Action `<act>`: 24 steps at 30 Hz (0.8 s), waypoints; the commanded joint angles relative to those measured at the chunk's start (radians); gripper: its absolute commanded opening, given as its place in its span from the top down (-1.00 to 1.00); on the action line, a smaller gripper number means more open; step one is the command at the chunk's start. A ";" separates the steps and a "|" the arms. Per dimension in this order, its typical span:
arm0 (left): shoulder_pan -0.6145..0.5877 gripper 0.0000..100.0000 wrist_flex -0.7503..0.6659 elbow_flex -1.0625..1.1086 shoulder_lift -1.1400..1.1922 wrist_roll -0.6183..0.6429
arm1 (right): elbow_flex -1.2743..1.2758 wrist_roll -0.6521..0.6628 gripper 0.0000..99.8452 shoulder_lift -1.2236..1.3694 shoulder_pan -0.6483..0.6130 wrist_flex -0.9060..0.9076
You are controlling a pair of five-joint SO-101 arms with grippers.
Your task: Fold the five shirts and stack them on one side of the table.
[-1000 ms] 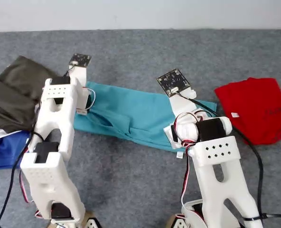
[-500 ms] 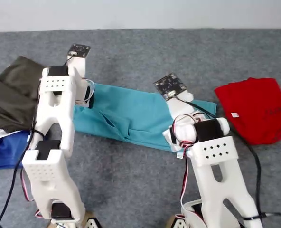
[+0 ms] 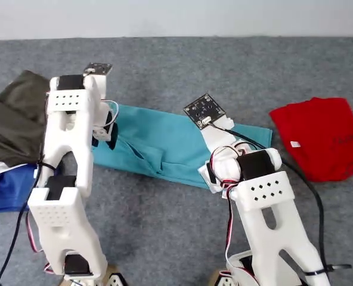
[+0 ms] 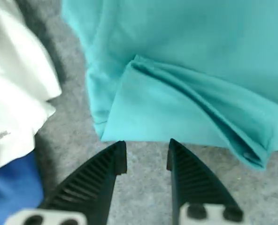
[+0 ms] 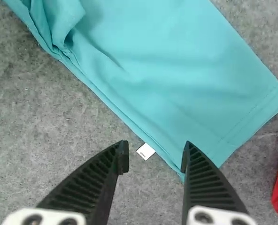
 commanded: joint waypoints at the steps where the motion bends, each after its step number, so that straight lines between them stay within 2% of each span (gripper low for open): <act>1: 0.031 0.70 0.029 0.028 -0.031 0.006 | -0.003 0.011 0.61 -0.018 -0.002 -0.018; 10: 0.249 0.70 0.006 0.018 -0.005 0.006 | -0.003 0.011 0.61 -0.018 -0.002 -0.019; 17: 0.262 0.70 -0.068 -0.054 0.141 0.009 | -0.003 0.011 0.61 -0.018 -0.002 -0.019; 24: 0.270 0.70 -0.052 -0.312 0.304 0.031 | -0.002 0.011 0.61 -0.018 -0.002 -0.019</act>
